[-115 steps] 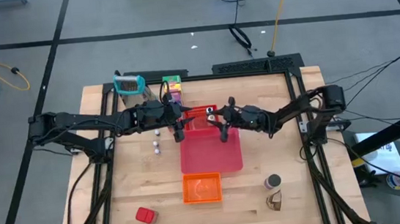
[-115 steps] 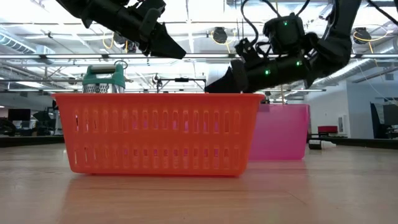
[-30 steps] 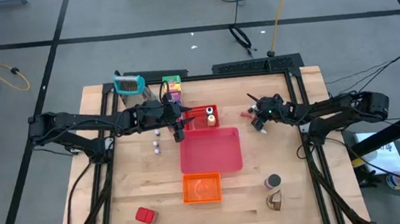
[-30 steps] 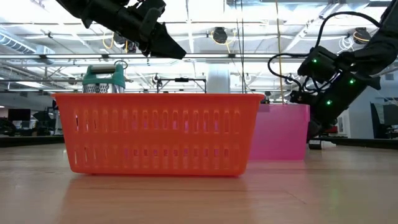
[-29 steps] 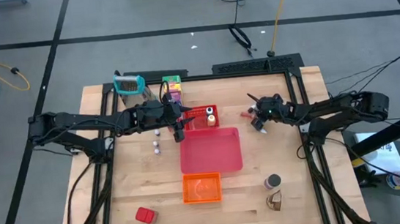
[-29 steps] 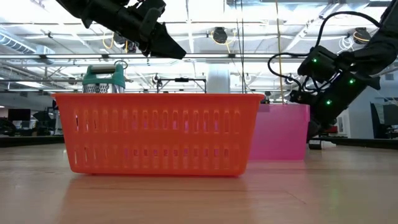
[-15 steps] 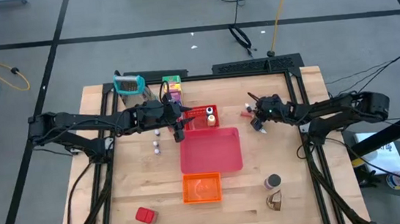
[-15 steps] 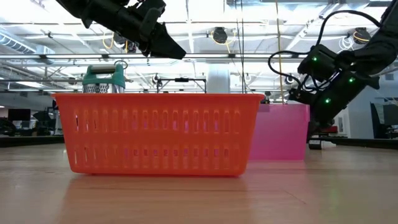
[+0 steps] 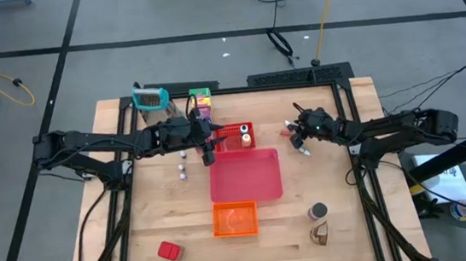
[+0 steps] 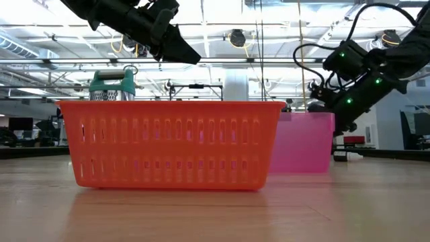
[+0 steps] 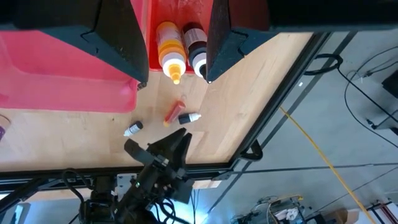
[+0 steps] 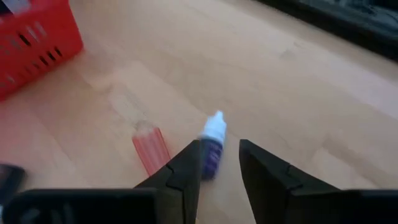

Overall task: Pick & Place Kitchen Items
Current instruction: Put the violet food coloring bottle into the red bin

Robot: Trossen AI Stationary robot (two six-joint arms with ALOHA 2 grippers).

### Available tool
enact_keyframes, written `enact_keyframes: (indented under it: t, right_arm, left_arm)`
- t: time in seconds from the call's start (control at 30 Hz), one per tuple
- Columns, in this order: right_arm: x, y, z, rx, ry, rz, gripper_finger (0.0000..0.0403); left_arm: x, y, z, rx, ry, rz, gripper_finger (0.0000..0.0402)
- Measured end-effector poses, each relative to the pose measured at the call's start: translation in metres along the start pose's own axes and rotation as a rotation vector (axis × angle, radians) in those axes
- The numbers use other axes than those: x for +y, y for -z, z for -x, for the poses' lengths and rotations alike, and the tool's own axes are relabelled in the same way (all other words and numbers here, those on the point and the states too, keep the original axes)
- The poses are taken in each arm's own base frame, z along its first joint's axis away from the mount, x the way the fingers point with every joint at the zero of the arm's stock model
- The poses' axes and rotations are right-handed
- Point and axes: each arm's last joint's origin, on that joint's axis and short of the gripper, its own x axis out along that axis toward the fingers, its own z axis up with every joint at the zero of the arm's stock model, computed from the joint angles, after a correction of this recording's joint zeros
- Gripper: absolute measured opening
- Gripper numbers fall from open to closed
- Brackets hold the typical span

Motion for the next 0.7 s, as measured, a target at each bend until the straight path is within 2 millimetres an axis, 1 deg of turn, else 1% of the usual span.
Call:
enact_keyframes:
  t: [0.2, 0.37, 0.53, 0.7]
  right_arm:
    - [0.002, -0.003, -0.003, -0.038, -0.015, -0.036, 0.0127]
    - [0.002, -0.002, -0.004, -0.038, -0.015, -0.044, 0.0144]
    - [0.002, 0.0, -0.006, -0.023, -0.011, -0.059, 0.015]
    - [0.003, 0.006, -0.013, 0.008, -0.003, -0.068, 0.0149]
  left_arm:
    - [0.0, 0.0, 0.0, 0.0, 0.0, -0.002, 0.0159]
    - [0.0, 0.0, 0.0, 0.0, 0.0, -0.002, 0.0159]
    - [0.0, 0.0, 0.0, 0.0, 0.0, -0.001, 0.0159]
    - [0.0, 0.0, 0.0, 0.0, 0.0, 0.0, 0.0159]
